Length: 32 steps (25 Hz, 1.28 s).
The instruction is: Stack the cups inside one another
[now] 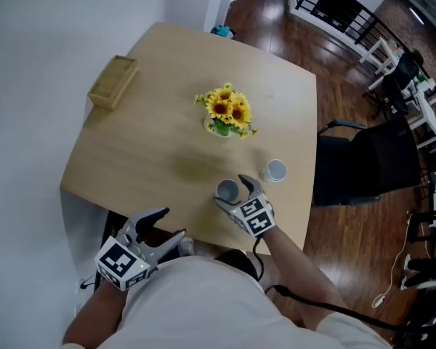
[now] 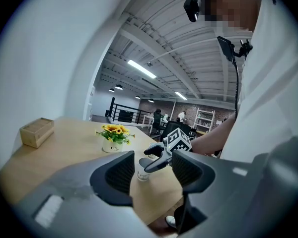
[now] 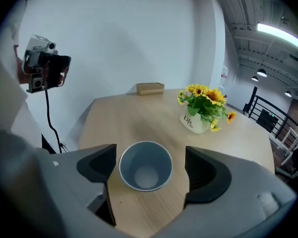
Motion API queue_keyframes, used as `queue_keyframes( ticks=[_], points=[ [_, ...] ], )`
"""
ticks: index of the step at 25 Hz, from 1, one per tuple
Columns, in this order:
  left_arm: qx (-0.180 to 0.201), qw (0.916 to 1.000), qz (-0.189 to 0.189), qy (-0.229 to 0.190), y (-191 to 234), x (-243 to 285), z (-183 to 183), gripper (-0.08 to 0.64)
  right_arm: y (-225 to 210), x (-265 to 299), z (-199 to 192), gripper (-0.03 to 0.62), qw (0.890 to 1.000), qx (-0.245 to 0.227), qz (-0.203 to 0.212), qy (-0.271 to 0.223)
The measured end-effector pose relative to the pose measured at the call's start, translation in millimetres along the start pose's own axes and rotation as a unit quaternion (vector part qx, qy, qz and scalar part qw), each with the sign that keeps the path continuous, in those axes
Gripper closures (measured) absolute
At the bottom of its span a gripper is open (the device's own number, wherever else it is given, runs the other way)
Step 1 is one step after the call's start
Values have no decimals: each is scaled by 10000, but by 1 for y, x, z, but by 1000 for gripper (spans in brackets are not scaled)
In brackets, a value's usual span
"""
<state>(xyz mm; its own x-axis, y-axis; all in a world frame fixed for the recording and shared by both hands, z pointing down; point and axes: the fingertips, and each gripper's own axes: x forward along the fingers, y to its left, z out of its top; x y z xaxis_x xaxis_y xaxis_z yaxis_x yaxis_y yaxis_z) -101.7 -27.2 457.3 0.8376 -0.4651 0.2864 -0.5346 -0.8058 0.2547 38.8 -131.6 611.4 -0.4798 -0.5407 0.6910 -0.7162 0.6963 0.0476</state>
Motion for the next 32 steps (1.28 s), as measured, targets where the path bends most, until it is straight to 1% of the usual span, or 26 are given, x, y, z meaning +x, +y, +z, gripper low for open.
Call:
queue_keyframes(
  ticks=[6, 7, 9, 11, 14, 18, 21, 24, 28, 32],
  points=[
    [-86, 9998, 183, 48, 3, -10, -5, 311, 11, 15, -7, 155, 9997, -108, 88, 198],
    [-98, 9998, 192, 52, 3, -10, -6, 311, 11, 16, -8, 162, 9997, -134, 84, 206],
    [-108, 9997, 190, 51, 4, -9, -6, 311, 10, 16, -8, 207, 9997, -160, 75, 171],
    [-103, 9998, 170, 48, 5, -8, -6, 311, 9, 12, -6, 212, 9998, -185, 58, 101],
    [-86, 9999, 109, 34, 5, -3, -3, 311, 8, -5, 7, 213, 9997, -251, 8, -47],
    [-92, 9999, -60, 0, 2, 10, 1, 311, 2, -48, 36, 213, 9988, -356, -115, -328],
    [-60, 9997, -243, -22, -2, 23, 6, 311, -22, -83, 53, 213, 9979, -272, -366, -466],
    [-13, 9992, -392, -65, -4, 34, 11, 311, -62, -115, 58, 213, 9956, -193, -771, -487],
    [-23, 9986, -525, -54, -6, 42, 10, 311, -116, -141, 50, 215, 9918, -40, -1213, -401],
    [-19, 9986, -536, -22, -6, 42, 6, 311, -156, -145, 30, 213, 9887, 334, -1424, -325]
  ],
)
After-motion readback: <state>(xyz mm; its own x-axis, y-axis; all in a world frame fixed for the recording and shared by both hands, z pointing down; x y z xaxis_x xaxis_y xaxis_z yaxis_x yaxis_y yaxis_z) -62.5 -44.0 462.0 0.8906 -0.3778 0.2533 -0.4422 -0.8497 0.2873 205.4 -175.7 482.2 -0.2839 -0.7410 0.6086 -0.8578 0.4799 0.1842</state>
